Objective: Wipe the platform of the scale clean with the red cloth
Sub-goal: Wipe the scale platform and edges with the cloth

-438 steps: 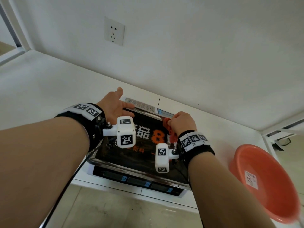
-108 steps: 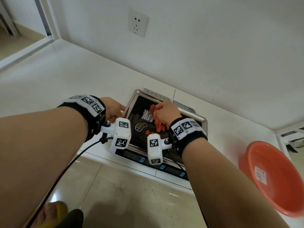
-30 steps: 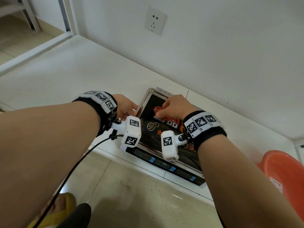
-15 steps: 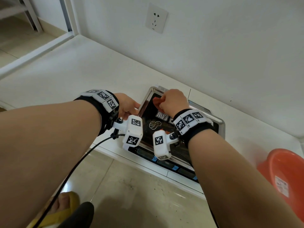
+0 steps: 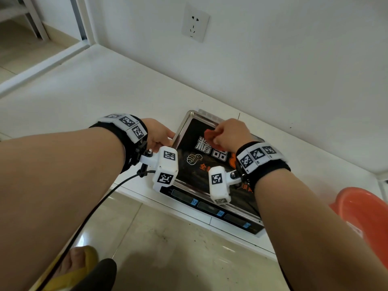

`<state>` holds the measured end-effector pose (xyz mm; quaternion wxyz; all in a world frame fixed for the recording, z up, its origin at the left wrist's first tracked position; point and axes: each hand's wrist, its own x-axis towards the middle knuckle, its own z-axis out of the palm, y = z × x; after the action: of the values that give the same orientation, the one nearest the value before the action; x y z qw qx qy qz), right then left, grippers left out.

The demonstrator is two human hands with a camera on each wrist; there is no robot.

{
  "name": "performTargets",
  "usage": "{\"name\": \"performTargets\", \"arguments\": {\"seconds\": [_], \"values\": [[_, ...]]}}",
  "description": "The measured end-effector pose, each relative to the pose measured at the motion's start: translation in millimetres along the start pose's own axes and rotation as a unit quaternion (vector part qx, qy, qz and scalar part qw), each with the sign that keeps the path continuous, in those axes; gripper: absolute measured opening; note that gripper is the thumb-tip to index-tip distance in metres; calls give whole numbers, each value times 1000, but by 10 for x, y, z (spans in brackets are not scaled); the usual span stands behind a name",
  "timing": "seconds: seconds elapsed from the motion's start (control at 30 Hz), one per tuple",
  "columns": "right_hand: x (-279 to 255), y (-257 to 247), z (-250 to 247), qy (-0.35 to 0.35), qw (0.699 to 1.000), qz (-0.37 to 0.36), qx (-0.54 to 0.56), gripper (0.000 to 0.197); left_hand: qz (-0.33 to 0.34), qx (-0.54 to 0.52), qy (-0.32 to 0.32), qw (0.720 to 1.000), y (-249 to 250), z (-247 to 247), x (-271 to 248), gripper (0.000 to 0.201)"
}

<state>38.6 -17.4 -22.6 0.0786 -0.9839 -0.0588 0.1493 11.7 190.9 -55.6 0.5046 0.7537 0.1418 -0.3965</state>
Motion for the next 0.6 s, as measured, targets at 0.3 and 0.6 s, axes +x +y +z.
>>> {"name": "performTargets", "arguments": {"seconds": [0.3,0.6], "values": [[-132,-183,-35,-80,995,-49,20,23,-10,6,16,1000,11,4,-23,24],[-122,-77,55,-68,997,23,-32,21,-25,-18,5,1000,18,9,-19,23]]}}
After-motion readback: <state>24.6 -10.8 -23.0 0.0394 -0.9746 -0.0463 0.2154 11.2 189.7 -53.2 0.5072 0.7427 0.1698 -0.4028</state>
